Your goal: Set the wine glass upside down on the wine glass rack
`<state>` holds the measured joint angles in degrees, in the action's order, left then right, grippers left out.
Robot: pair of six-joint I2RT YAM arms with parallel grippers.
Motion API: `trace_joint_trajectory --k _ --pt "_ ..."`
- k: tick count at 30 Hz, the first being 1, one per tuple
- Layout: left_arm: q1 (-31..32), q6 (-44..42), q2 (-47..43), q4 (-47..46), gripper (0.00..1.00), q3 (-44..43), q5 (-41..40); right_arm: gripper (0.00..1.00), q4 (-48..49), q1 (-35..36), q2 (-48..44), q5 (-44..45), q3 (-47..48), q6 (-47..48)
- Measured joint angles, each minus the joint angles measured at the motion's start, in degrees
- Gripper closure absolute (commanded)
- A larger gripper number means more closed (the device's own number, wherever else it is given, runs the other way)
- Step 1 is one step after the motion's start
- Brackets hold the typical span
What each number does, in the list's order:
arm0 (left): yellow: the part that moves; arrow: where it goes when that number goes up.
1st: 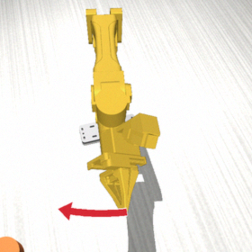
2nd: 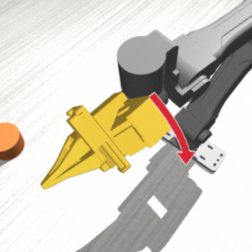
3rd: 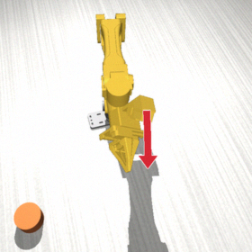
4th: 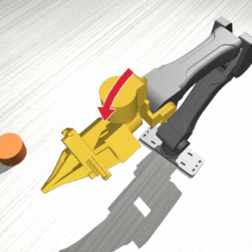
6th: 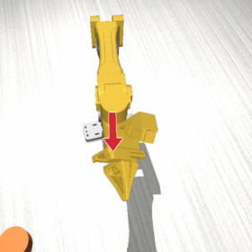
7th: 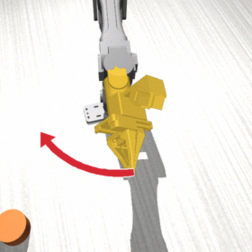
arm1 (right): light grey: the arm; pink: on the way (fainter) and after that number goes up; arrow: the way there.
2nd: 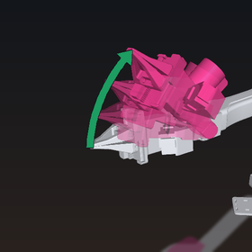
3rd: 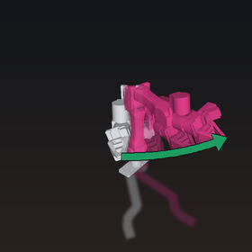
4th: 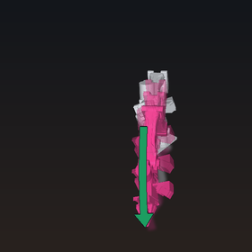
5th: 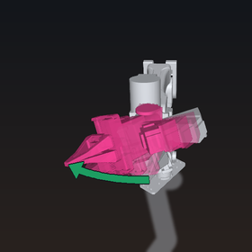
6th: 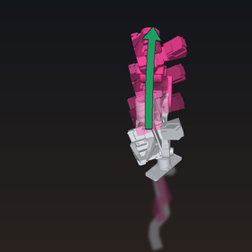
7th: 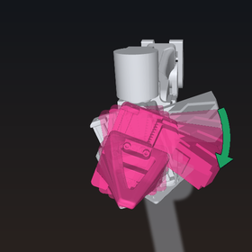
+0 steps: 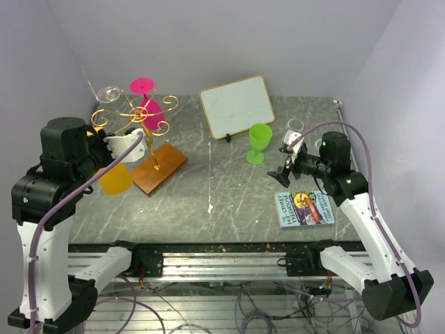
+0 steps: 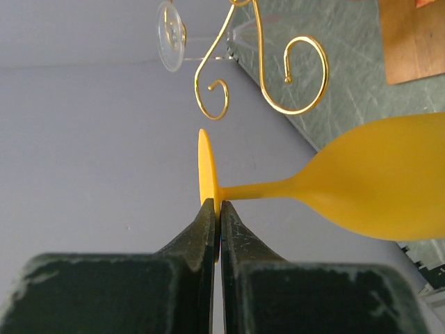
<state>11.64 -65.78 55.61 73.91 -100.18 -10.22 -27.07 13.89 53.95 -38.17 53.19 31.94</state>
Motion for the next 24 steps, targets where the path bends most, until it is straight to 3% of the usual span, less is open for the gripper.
trace_joint_trajectory --k 12,24 --pt "-0.04 -1.31 1.18 -4.42 0.93 4.72 -7.65 0.14 0.26 -1.25 0.09 -0.31 -0.39 0.02" --pt "-0.02 -2.84 3.82 -18.4 0.93 12.57 -11.08 0.14 0.24 -1.29 0.09 -1.31 -0.39 0.07"
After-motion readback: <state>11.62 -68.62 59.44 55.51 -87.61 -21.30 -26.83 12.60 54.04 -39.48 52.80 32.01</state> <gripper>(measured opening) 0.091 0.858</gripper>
